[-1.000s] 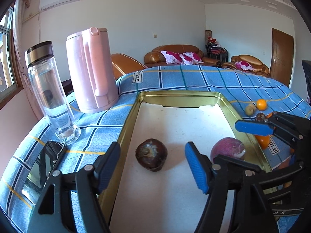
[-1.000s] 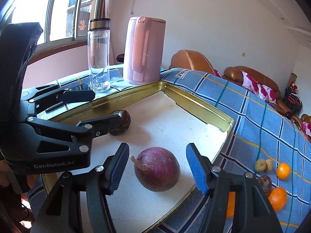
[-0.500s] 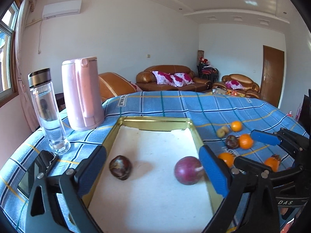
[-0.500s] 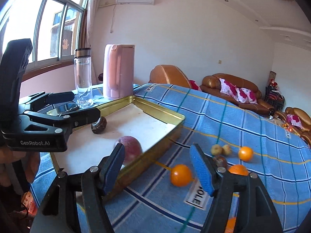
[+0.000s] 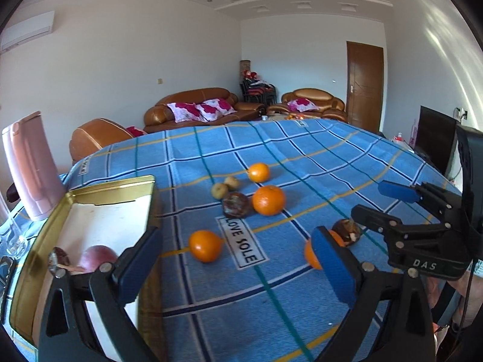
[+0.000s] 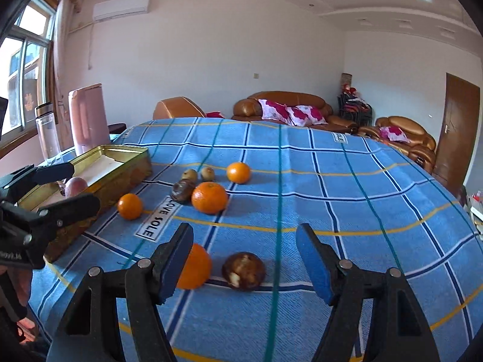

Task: Organize fruits
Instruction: 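Move both open tools back over the remaining fruits on the tablecloth, then grasp a mandarin with the left gripper while the right grasps a brown spotted fruit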

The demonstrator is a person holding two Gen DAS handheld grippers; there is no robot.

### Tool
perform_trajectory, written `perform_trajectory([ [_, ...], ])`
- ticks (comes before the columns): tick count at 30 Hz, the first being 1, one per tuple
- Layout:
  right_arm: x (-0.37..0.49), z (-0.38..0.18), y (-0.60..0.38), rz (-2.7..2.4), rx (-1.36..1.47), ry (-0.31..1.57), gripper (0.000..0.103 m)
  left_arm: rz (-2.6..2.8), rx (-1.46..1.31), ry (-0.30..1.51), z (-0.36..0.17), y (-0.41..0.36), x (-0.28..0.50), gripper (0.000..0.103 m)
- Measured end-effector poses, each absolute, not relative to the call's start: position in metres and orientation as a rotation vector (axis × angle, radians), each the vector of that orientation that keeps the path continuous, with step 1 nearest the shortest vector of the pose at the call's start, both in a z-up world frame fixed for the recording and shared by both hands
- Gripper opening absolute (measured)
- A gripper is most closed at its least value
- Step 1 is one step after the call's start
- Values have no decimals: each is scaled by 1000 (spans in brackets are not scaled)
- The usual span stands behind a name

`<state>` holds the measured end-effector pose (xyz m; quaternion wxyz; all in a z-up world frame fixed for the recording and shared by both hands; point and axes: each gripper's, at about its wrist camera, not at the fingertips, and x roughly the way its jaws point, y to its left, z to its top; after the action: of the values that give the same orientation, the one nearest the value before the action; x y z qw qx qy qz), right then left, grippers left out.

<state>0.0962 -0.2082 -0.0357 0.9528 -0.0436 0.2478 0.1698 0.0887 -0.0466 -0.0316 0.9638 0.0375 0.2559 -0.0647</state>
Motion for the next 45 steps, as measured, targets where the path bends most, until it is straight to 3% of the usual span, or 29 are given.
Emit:
perform_trajectory([
  [12, 125, -53, -240, 379, 87, 647, 72, -270, 142, 659, -57, -105, 119, 95],
  [17, 123, -53, -239, 367, 79, 640, 72, -363, 114, 783, -74, -112, 134, 71],
  [18, 122, -52, -237, 365, 72, 640, 72, -389, 106, 804, -77, -113, 135, 65],
  [19, 121, -52, -236, 364, 66, 639, 71, -401, 99, 821, -79, -114, 137, 51],
  [20, 121, -52, -236, 363, 61, 639, 71, -408, 94, 830, -80, -113, 137, 49],
  [25, 121, -52, -233, 381, 46, 640, 64, -423, 80, 797, -77, -105, 129, 48],
  [35, 128, -62, -206, 441, -105, 726, 63, -355, 0, 796, -76, -71, 132, 48],
  [40, 136, -70, -197, 474, -147, 803, 45, -369, -11, 814, -78, -70, 135, 48],
  [45, 137, -72, -190, 473, -184, 817, 43, -381, -60, 823, -80, -64, 137, 48],
])
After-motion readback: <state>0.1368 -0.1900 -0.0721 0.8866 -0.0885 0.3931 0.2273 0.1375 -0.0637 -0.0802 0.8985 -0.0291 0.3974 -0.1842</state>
